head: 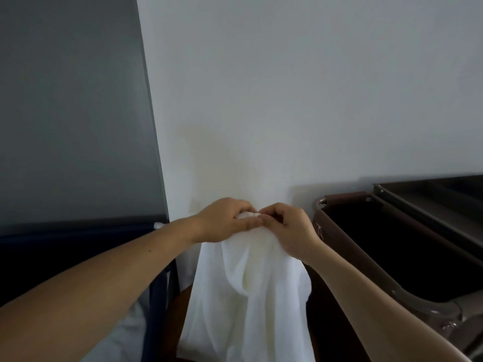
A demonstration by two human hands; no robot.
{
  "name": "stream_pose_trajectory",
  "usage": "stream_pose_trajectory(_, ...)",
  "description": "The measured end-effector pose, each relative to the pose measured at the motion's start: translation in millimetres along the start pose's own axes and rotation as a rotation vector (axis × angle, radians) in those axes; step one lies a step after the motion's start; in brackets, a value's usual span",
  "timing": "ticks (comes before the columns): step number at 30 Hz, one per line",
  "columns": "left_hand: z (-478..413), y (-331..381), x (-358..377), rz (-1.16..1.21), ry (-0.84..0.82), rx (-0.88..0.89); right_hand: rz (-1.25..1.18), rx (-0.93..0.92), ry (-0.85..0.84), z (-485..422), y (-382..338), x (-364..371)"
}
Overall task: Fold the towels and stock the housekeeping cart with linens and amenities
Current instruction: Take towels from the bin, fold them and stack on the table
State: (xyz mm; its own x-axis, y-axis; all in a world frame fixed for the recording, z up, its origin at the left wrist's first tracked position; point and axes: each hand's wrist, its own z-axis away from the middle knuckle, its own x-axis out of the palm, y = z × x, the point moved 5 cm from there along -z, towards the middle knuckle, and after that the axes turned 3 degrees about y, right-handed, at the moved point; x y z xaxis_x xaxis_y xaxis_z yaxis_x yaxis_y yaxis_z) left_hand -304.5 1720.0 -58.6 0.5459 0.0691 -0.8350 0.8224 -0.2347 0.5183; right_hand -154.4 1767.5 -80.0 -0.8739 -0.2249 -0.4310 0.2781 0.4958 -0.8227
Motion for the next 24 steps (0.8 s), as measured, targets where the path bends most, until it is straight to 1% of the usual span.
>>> stream_pose_trajectory(3,-4,-4,2,-0.195,-0.058,0.038,-0.099,0.069,-0.02,9,14,4)
stream_pose_trajectory(4,-5,-5,2,-0.218,-0.054,0.059,-0.136,0.098,-0.049,13,20,6)
stream_pose_trajectory(6,-8,-6,-5,-0.227,0.015,0.086,-0.156,0.142,-0.104,21,33,7)
stream_pose_trajectory(8,-11,-7,-17,-0.253,0.094,0.09,-0.111,0.149,-0.128,25,44,4)
stream_pose_trajectory(10,-15,-9,-28,-0.32,0.151,0.071,-0.067,0.149,-0.106,25,52,-5)
stream_pose_trajectory(14,-18,-31,-50,-0.415,0.274,-0.073,0.044,0.158,-0.046,25,73,-32)
stream_pose_trajectory(16,-17,-45,-59,-0.434,0.324,-0.169,0.131,0.185,-0.099,30,87,-38)
stream_pose_trajectory(18,-16,-53,-62,-0.428,0.352,-0.227,0.22,0.204,-0.164,36,102,-39)
stream_pose_trajectory(24,-19,-57,-58,-0.425,0.397,-0.28,0.46,0.282,-0.24,47,150,-41)
